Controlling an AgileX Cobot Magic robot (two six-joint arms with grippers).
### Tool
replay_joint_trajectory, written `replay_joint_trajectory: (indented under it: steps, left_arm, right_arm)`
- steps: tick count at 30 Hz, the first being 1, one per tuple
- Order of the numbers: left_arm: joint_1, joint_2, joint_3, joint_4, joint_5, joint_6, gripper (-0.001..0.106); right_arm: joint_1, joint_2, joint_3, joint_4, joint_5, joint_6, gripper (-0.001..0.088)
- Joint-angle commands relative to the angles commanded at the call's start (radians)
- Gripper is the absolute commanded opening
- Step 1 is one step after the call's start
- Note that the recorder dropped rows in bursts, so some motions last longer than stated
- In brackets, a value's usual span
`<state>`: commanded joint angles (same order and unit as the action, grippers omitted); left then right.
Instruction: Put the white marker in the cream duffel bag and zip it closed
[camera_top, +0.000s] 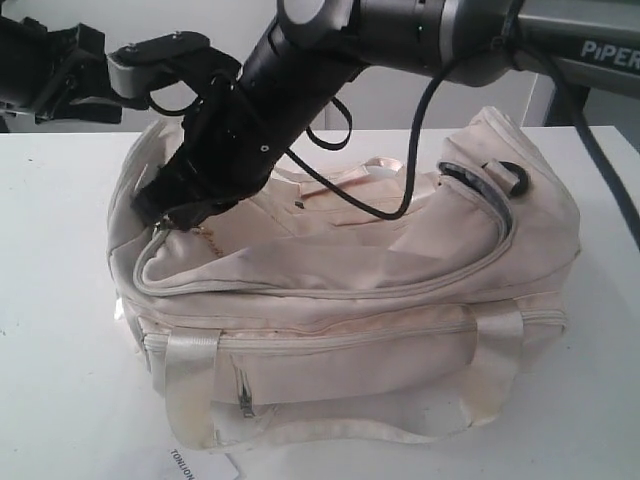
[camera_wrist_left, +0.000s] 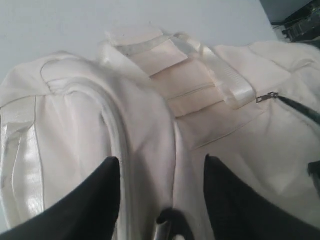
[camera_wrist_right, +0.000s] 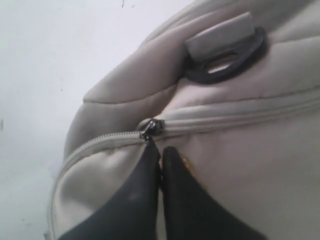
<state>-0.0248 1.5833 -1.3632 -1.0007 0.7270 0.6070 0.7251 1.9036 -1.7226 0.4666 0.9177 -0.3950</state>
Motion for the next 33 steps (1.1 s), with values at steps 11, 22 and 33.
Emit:
replay_joint_trajectory:
  steps: [11, 22, 33]
  left_arm:
    - [-0.198, 0.035, 0.0, 0.151, -0.22, 0.126, 0.056]
    - [-0.266, 0.071, 0.0, 0.385, -0.308, -0.009, 0.056]
    - [-0.266, 0.118, 0.006, 0.383, -0.259, -0.009, 0.016]
  right_arm:
    - [0.0, 0.0, 0.0, 0.03, -0.002, 0.039, 0.0]
    - [0.0, 0.0, 0.0, 0.03, 0.001, 0.039, 0.0]
    - [0.0, 0.0, 0.0, 0.03, 0.001, 0.039, 0.0]
